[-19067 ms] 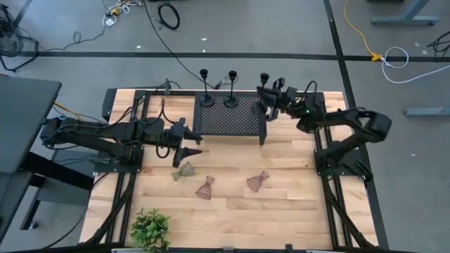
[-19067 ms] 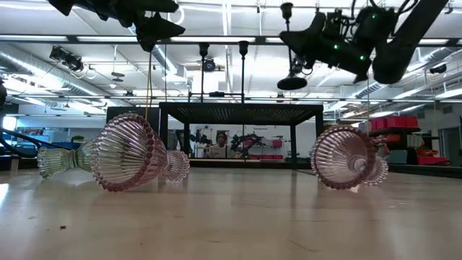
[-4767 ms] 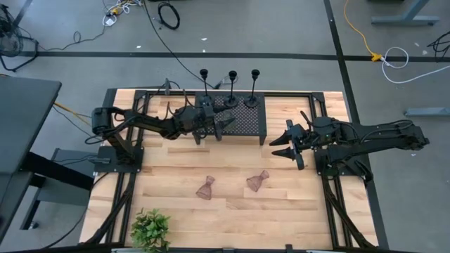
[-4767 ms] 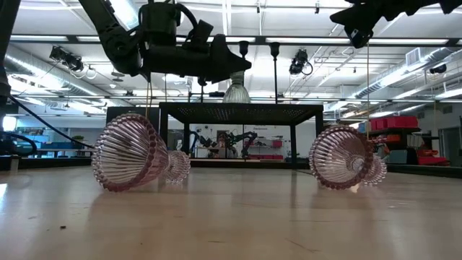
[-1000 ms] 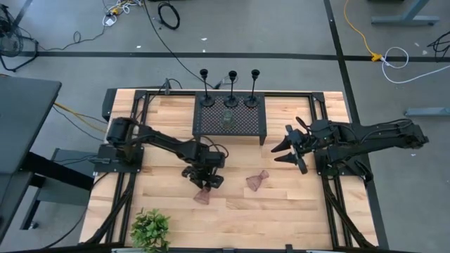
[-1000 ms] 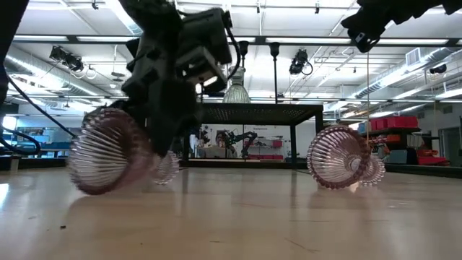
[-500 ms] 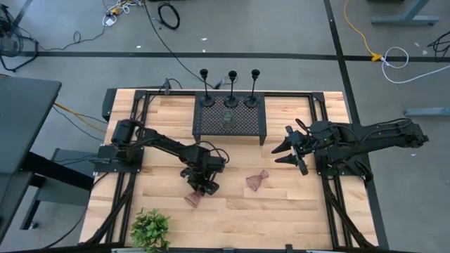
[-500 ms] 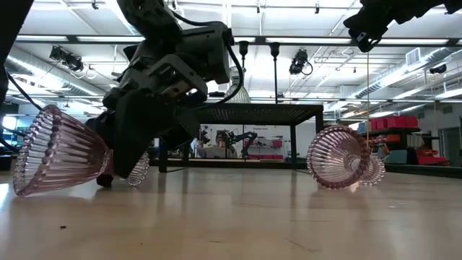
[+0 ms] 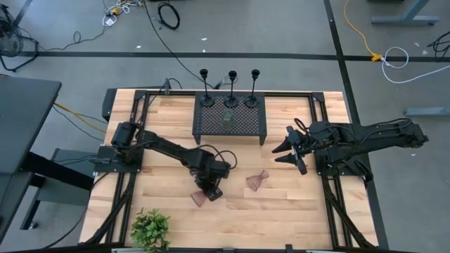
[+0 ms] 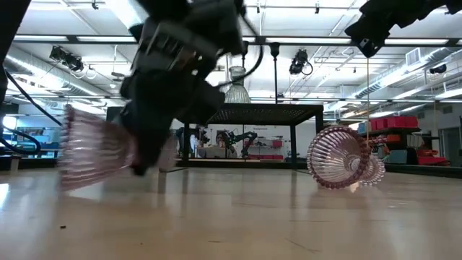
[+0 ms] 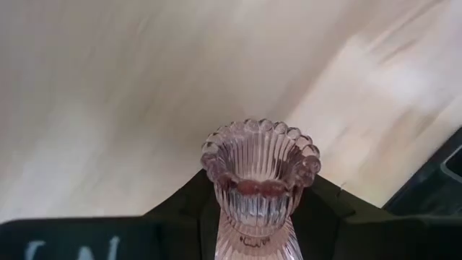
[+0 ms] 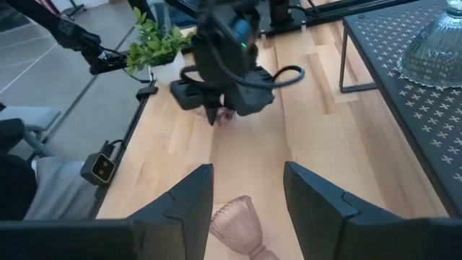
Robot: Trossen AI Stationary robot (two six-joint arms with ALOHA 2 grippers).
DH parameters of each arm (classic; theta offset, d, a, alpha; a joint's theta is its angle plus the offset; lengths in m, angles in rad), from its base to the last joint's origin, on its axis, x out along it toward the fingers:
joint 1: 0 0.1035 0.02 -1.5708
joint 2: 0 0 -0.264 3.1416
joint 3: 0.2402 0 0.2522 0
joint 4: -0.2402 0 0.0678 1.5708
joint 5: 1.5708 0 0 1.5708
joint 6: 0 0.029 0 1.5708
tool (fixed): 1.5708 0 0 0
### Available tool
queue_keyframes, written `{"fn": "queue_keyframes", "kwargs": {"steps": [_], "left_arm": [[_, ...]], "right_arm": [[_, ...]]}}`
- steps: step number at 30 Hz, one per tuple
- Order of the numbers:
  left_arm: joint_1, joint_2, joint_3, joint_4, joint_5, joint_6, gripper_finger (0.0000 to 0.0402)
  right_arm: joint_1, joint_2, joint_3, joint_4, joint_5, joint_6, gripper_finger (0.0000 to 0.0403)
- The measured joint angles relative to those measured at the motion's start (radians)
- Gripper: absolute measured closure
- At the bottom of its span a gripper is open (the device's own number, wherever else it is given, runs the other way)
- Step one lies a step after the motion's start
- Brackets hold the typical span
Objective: Pick & Place candle stick holders
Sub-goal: Put the left purple glass candle holder on the shelf aligned with the other green glass candle holder
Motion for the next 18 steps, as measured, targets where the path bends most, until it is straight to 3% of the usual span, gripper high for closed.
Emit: {"fn": "queue_keyframes", "kwargs": {"steps": [8, 18], "left_arm": [[-0.072, -0.038, 0.179, -0.040, -0.121, 0.120, 0.0268], [-0.139, -0.238, 0.253, 0.027, -0.474, 0.319, 0.0268]], "right_arm": [[0.000, 0.000, 0.000, 0.008, -0.003, 0.047, 0.0234], [0.000, 0.060, 0.000, 0.094, -0.003, 0.028, 0.0234]]}}
